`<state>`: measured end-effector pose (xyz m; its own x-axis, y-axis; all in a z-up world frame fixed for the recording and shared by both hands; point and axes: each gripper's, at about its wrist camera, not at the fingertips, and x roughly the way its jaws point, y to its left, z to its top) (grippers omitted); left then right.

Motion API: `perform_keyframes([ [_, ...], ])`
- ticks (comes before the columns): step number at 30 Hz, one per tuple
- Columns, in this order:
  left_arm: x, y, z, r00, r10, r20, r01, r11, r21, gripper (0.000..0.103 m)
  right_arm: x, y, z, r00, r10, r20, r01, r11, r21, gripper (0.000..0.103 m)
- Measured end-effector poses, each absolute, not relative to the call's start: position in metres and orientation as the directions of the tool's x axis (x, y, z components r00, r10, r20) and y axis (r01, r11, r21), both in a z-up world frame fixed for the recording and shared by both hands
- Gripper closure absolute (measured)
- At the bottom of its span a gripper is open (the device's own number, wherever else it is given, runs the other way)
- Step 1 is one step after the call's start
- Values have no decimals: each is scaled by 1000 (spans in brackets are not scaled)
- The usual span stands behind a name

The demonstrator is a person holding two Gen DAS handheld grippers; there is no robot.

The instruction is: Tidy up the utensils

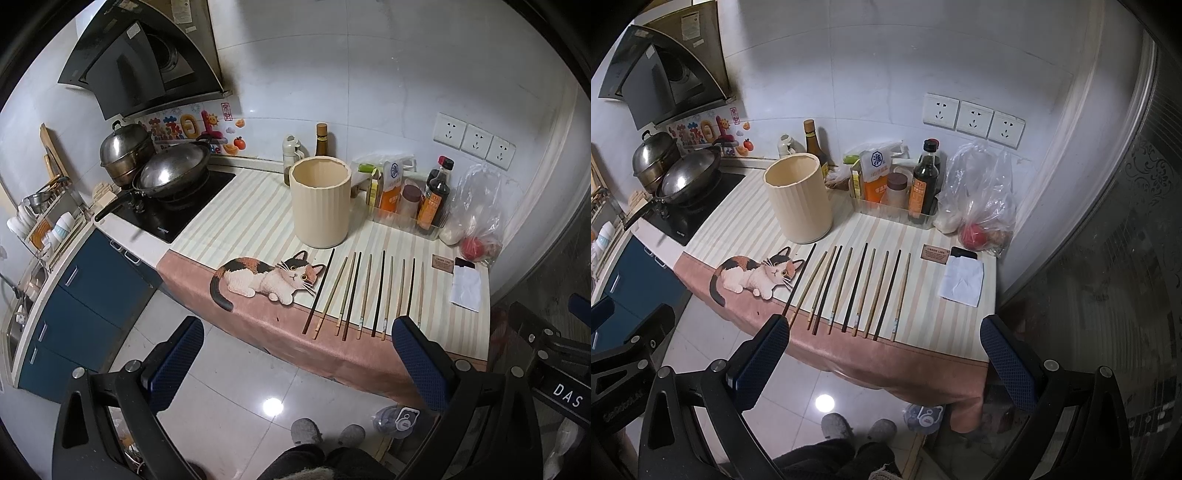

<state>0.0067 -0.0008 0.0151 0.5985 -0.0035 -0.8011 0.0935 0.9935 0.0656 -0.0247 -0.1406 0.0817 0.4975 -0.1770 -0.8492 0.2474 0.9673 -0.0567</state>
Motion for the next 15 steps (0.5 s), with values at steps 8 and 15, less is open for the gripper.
perform_keyframes([
  [8,26,-1,9,637,-7,-771,107,991,79,0,-15,-145,74,529,-143,-837,294,956,22,0],
  [15,85,6,-30,667,48,-743,104,982,157,0,13,-172,29,525,-106,-844,396,909,132,0],
])
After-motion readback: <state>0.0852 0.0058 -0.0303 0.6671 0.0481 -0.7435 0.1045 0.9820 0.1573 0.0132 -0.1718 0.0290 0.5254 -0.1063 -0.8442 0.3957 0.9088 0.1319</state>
